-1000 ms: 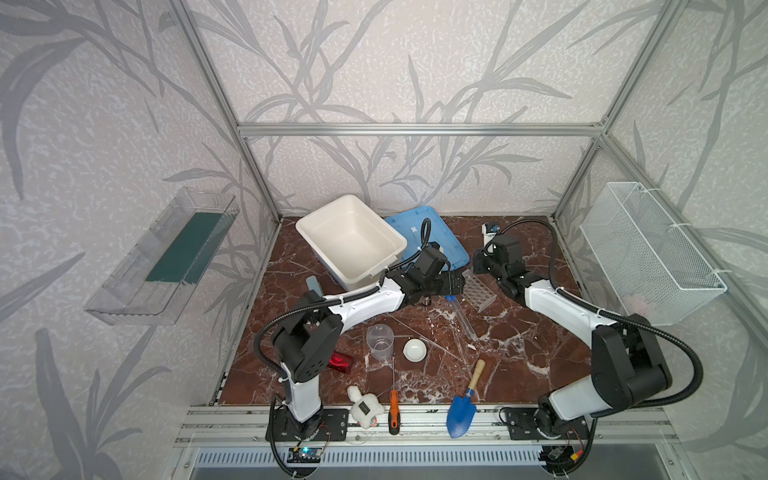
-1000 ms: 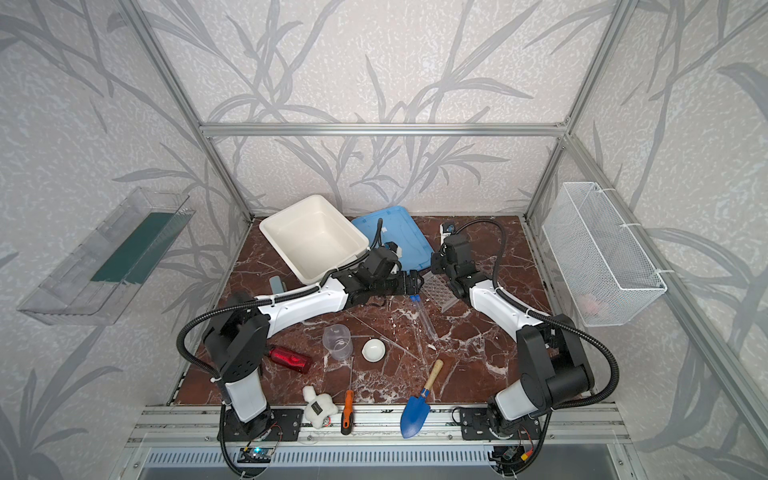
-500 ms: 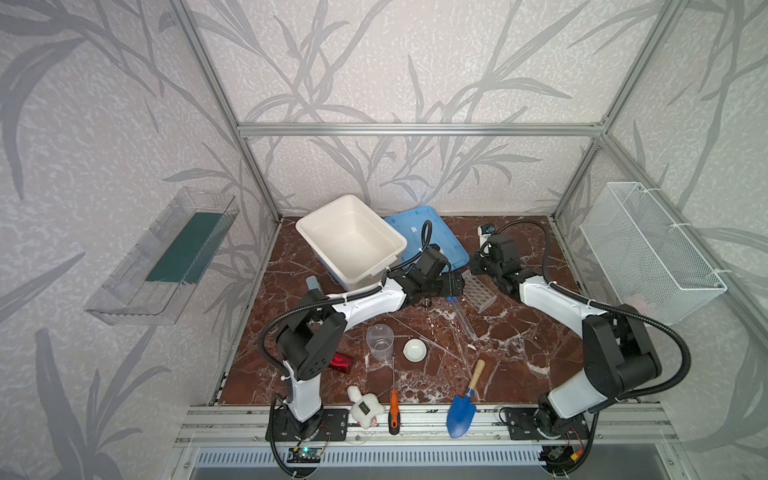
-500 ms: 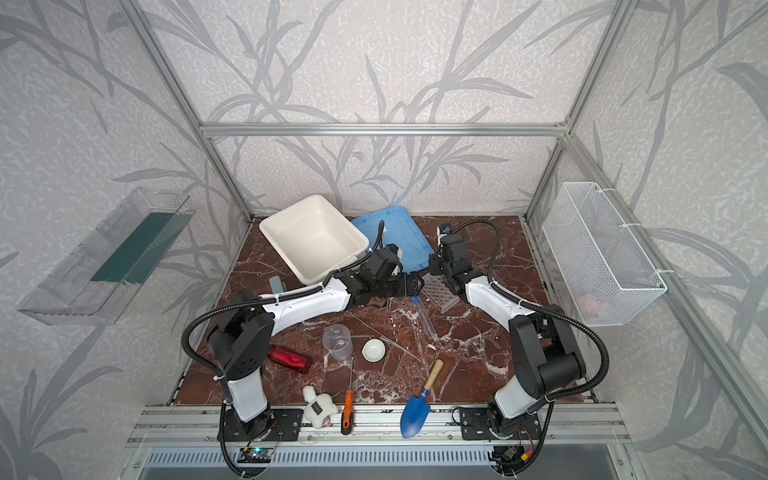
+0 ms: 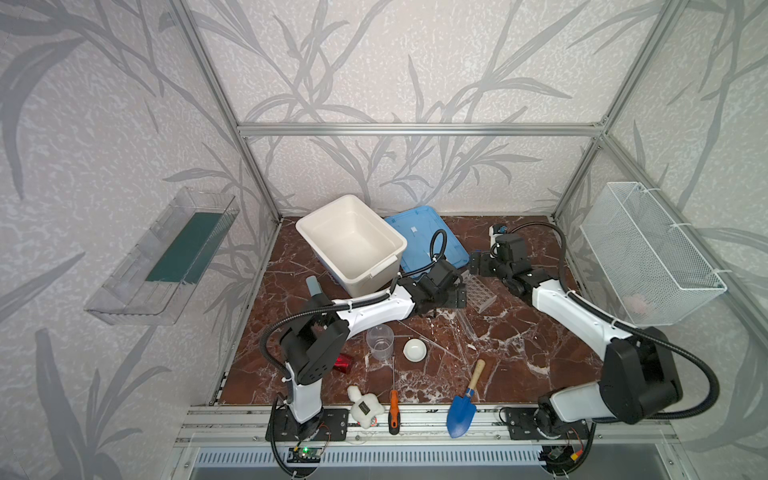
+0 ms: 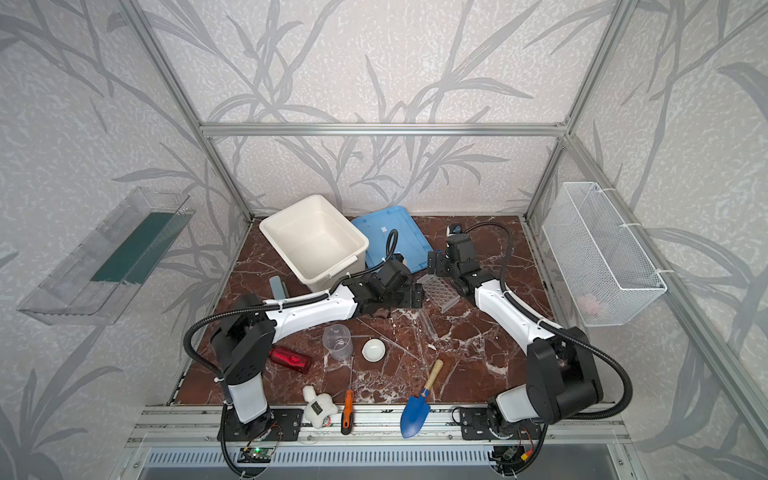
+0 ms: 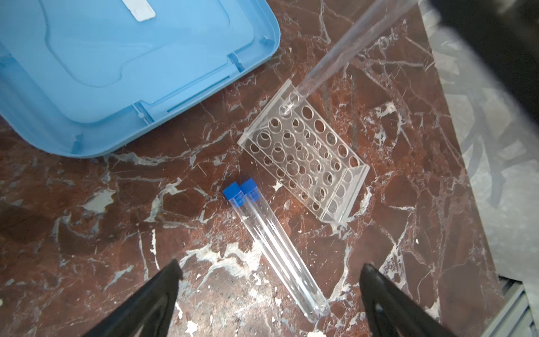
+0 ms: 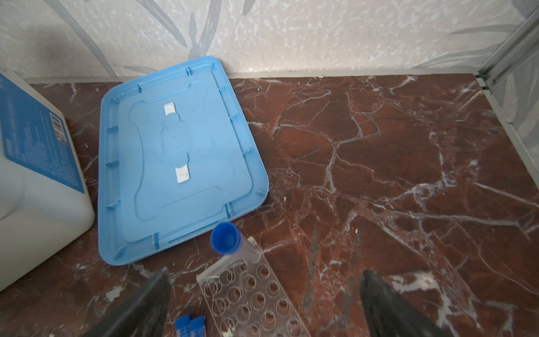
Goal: Organize the chemistry lab equipment
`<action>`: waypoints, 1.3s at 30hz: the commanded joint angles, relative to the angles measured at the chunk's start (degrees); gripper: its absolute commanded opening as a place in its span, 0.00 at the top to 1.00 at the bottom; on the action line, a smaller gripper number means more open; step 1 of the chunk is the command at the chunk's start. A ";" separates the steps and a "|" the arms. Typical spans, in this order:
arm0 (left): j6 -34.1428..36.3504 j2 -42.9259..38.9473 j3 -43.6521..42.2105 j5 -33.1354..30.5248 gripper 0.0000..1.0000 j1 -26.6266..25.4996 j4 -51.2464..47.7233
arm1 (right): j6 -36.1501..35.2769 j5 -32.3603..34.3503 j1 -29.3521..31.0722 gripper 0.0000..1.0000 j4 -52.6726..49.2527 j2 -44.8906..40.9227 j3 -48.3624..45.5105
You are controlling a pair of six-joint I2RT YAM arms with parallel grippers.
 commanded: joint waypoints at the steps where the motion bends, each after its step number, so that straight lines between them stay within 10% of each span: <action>1: -1.65 -0.10 2.48 -4.49 0.08 -2.08 -5.27 | 3.24 -1.63 -1.48 0.01 -12.14 -6.13 1.31; 9: -3.46 5.19 7.25 -3.15 0.20 -5.12 -10.72 | 8.51 -22.22 -12.39 0.01 -23.99 -21.14 -8.28; 39: -6.53 17.98 14.65 -4.59 0.51 -8.14 -19.43 | 7.33 -21.08 -12.79 0.01 -30.04 -34.35 -15.52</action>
